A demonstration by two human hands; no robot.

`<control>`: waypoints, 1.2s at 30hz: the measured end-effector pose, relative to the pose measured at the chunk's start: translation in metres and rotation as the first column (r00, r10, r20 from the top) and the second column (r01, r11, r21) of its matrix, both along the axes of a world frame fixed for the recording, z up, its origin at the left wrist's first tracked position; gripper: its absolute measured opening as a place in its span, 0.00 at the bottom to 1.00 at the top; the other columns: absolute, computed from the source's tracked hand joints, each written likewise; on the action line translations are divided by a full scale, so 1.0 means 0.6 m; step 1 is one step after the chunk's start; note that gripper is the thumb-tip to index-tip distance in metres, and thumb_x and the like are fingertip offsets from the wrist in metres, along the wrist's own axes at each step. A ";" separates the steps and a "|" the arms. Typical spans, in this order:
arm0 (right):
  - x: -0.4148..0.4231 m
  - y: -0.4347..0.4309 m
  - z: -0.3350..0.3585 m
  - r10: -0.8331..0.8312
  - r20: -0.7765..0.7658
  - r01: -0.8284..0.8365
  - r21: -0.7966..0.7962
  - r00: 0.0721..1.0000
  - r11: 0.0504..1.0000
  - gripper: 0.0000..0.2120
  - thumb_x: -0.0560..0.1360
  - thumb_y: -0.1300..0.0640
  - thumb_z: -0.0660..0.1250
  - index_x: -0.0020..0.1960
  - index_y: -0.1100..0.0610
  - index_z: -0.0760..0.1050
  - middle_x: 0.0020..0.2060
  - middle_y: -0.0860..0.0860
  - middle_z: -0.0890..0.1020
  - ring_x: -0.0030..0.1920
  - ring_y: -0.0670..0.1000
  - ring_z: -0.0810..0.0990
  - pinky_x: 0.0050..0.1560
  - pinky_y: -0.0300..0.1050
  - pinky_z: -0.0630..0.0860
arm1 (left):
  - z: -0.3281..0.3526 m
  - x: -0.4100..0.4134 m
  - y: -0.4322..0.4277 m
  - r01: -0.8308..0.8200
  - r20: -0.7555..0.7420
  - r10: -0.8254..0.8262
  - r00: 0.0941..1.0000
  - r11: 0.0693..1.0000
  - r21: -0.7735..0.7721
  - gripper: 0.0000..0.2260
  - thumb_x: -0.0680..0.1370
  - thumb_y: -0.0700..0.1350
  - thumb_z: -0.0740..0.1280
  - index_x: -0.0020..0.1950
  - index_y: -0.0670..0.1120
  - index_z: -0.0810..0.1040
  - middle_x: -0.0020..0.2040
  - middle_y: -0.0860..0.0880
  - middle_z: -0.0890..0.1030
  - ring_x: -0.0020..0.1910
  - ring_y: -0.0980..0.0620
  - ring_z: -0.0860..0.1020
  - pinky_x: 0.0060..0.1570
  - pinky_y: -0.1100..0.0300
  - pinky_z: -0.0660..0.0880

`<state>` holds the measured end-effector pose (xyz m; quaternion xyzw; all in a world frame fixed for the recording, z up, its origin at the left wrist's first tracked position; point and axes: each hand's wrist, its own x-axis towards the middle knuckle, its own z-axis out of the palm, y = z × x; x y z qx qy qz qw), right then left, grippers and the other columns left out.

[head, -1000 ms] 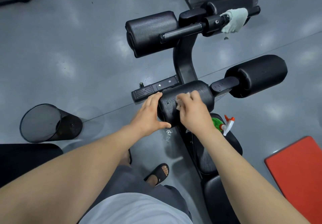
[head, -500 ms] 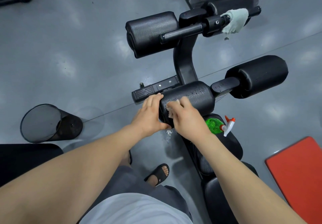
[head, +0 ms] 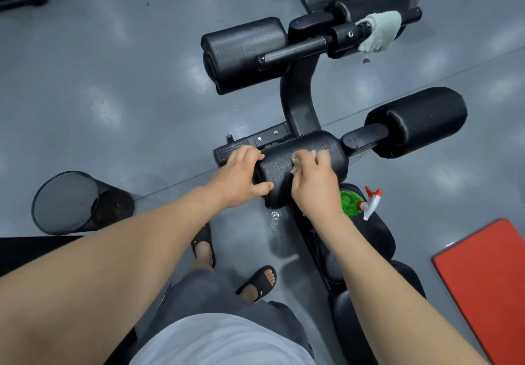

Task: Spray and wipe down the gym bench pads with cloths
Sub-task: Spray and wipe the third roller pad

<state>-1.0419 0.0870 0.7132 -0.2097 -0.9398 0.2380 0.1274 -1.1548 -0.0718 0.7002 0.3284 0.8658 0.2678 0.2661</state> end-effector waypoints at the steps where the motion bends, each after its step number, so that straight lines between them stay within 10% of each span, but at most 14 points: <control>1: 0.006 -0.003 0.000 0.047 0.012 -0.046 -0.011 0.999 0.999 0.11 0.75 0.66 0.67 0.57 0.61 0.78 0.47 0.60 0.72 0.33 0.66 0.75 0.32 0.53 0.77 | 0.001 -0.003 0.004 0.009 0.017 -0.009 1.000 1.000 -0.002 0.32 0.74 0.53 0.76 0.70 0.42 0.67 0.69 0.47 0.66 0.72 0.47 0.63 0.73 0.51 0.64; 6: 0.031 0.034 0.003 0.160 0.083 -0.162 0.018 0.984 0.987 0.16 0.75 0.63 0.66 0.63 0.56 0.75 0.50 0.58 0.71 0.36 0.66 0.77 0.33 0.56 0.77 | 0.002 0.002 0.017 0.014 0.085 -0.011 0.996 0.999 -0.043 0.32 0.73 0.53 0.77 0.68 0.44 0.64 0.71 0.46 0.64 0.65 0.47 0.68 0.61 0.57 0.66; 14: 0.006 0.096 -0.006 -0.231 0.010 0.232 -0.038 0.973 0.972 0.12 0.78 0.63 0.63 0.60 0.59 0.78 0.52 0.62 0.74 0.42 0.67 0.77 0.46 0.55 0.76 | 0.004 0.010 0.007 0.008 0.041 -0.007 0.999 1.000 -0.022 0.35 0.71 0.56 0.79 0.70 0.47 0.64 0.73 0.48 0.64 0.70 0.48 0.67 0.66 0.57 0.67; 22: 0.058 0.079 -0.018 0.074 0.008 -0.074 -0.007 0.997 0.997 0.14 0.78 0.60 0.64 0.63 0.53 0.75 0.49 0.56 0.71 0.38 0.63 0.77 0.38 0.56 0.79 | -0.006 0.041 0.009 0.023 -0.112 -0.023 0.993 1.000 -0.001 0.34 0.69 0.57 0.79 0.67 0.49 0.65 0.68 0.51 0.60 0.75 0.52 0.57 0.66 0.53 0.68; 29: 0.023 0.134 -0.011 -0.281 0.029 0.282 -0.101 0.959 0.954 0.13 0.81 0.59 0.62 0.64 0.56 0.77 0.55 0.60 0.75 0.50 0.63 0.77 0.49 0.49 0.72 | -0.006 0.042 0.009 0.034 -0.122 -0.035 0.992 0.999 -0.015 0.35 0.69 0.57 0.79 0.68 0.48 0.65 0.69 0.49 0.61 0.77 0.50 0.57 0.70 0.50 0.68; 36: 0.052 0.066 -0.015 0.137 -0.001 -0.137 -0.012 0.991 0.991 0.12 0.79 0.59 0.65 0.62 0.54 0.76 0.48 0.56 0.73 0.41 0.62 0.78 0.38 0.53 0.79 | -0.011 0.043 0.008 0.034 -0.128 -0.033 0.991 0.999 0.001 0.34 0.69 0.57 0.79 0.66 0.48 0.67 0.67 0.48 0.62 0.77 0.49 0.57 0.70 0.47 0.69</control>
